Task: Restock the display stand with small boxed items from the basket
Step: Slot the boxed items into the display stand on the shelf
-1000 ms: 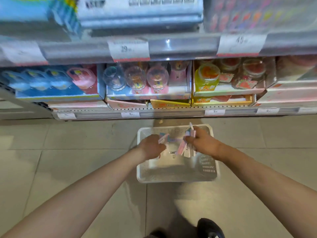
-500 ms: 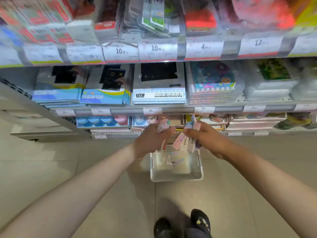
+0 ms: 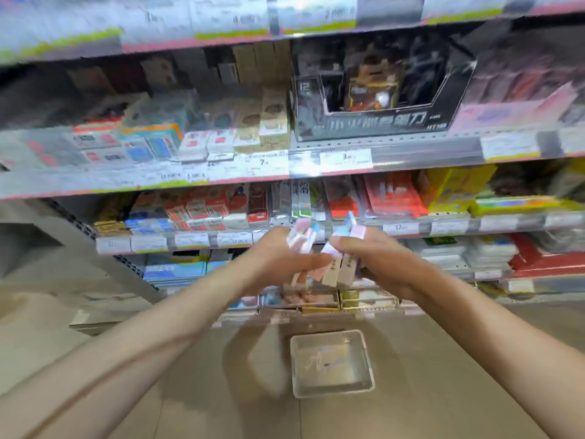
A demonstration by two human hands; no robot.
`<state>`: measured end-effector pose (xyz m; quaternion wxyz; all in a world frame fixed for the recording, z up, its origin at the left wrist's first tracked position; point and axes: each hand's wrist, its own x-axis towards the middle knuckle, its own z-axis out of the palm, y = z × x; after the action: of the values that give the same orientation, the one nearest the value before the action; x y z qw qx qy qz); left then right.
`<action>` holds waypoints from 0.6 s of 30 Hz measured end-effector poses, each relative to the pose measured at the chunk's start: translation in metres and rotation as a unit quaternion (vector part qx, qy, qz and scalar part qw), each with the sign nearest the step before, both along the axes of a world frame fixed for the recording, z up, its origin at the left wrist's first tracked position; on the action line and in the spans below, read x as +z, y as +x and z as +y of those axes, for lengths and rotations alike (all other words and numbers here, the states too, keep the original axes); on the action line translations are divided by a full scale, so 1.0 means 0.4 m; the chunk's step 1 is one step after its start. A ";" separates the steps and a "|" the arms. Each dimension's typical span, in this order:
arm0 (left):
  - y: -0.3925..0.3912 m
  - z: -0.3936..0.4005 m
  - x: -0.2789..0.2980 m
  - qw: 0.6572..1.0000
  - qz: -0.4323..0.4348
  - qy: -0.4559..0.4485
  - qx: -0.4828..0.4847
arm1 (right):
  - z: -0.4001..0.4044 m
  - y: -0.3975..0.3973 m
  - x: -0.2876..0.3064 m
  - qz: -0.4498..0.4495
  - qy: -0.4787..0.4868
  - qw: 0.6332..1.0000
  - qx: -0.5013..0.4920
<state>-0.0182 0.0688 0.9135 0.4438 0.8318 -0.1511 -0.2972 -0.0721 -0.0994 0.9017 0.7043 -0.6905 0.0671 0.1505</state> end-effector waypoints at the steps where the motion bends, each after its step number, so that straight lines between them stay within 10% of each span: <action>1: 0.003 0.005 0.035 1.000 -0.014 0.007 -0.002 | 0.009 0.000 0.039 -0.009 0.008 1.000 -0.004; 18: -0.025 -0.016 0.379 0.988 -0.075 -0.133 -0.015 | 0.029 0.005 0.340 -0.084 0.057 0.990 -0.094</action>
<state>-0.0282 0.0625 1.0653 0.5332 0.7832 -0.2342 -0.2178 -0.0700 -0.0880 1.0377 0.7566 -0.6501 0.0639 0.0283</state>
